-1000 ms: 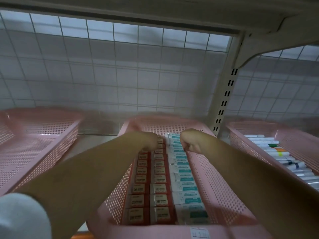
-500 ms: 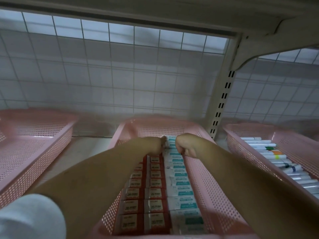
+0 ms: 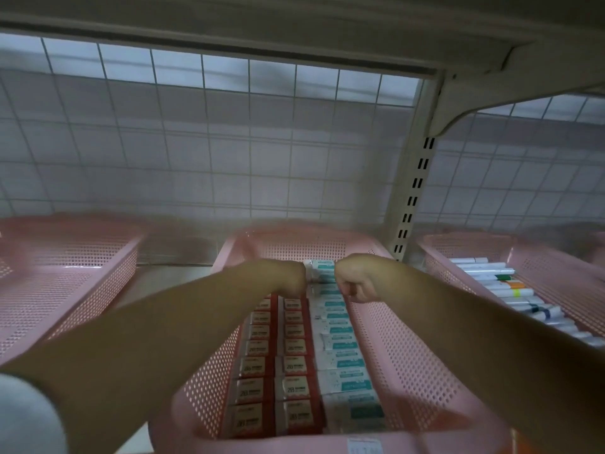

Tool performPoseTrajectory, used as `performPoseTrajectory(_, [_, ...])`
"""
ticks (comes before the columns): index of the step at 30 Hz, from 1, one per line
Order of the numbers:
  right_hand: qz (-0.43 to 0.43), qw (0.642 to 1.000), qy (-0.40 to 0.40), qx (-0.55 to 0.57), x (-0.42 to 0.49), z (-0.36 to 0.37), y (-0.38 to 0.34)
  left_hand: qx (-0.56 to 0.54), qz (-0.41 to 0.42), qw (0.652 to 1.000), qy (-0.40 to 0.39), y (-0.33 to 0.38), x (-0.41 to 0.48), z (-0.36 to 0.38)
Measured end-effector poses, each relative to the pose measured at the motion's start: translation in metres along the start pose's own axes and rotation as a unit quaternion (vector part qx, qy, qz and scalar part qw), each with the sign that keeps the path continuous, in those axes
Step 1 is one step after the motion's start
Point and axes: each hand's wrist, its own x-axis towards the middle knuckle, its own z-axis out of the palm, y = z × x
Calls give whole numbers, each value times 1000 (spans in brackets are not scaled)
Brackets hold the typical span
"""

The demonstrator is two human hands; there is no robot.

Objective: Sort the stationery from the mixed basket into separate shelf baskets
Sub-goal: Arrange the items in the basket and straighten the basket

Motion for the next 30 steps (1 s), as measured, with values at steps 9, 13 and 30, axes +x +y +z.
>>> performPoseTrajectory(9, [14, 988, -96, 118, -25, 1, 6, -102, 24, 993, -58, 1, -10, 2])
performPoseTrajectory(13, [-3, 989, -98, 109, -29, 0, 11, -180, 15, 981, -64, -3, -14, 3])
performPoseTrajectory(30, [34, 985, -159, 62, -62, -8, 19, -176, 14, 980, -92, 6, -50, 8])
